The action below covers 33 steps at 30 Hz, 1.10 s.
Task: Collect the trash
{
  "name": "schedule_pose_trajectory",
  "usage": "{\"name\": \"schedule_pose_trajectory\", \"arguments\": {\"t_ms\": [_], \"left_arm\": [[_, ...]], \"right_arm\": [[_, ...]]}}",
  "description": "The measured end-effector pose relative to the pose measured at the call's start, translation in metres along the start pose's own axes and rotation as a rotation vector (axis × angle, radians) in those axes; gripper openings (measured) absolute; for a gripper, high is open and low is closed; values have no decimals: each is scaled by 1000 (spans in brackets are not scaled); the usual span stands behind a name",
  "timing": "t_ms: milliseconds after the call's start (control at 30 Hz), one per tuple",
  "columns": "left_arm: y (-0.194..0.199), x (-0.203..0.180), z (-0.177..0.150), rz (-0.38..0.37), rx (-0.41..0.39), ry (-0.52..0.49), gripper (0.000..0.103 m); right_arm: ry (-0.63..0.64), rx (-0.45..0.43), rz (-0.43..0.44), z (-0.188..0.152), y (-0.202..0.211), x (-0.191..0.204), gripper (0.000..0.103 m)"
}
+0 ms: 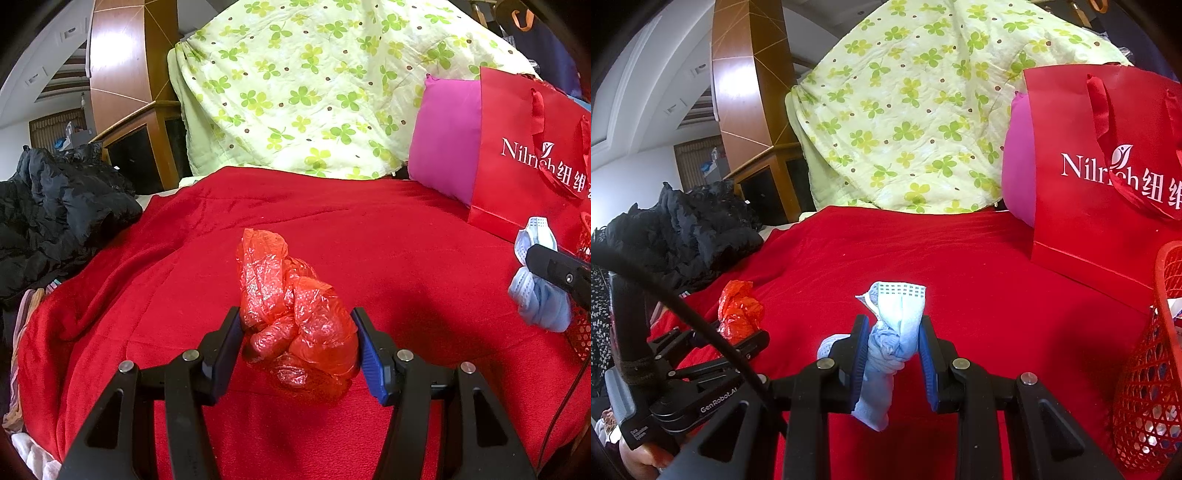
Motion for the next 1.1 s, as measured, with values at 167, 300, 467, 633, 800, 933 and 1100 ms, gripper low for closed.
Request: {"name": "schedule_pose_trajectory", "arguments": {"t_ms": [167,300,467,633,800,933,1100], "left_arm": [[0,-1,-1,4,6,1,61],[-1,-2,0,8,13,3,61],[-2,-1,-2,11,16,0,61],[-5,2,-4,18,22,4,61],[-6,6,-6,32,33,18,62],[-6,12,-8,37,35,26,62],[-4,14,-10,45,38,34,62]], "right_arm": [[1,10,2,-2,-2,1,28],[-8,26,5,-4,-6,0,28],[-13,46,2,-8,-11,0,28],[-20,61,10,-12,-15,1,28],[-21,83,19,-17,-22,8,28],[-22,93,26,-21,-26,14,28],[-18,106,27,-25,-31,19,28]]}}
Point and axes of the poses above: each gripper's, at about its wrist camera, not at the fingertips, and y roughly against the way its jaws point, x to its left, z to its top, the point moved 9 cm from there along -y, roughly the way its jaws point, and after that the axes turned 4 degrees about -x, right-handed, at the moved point
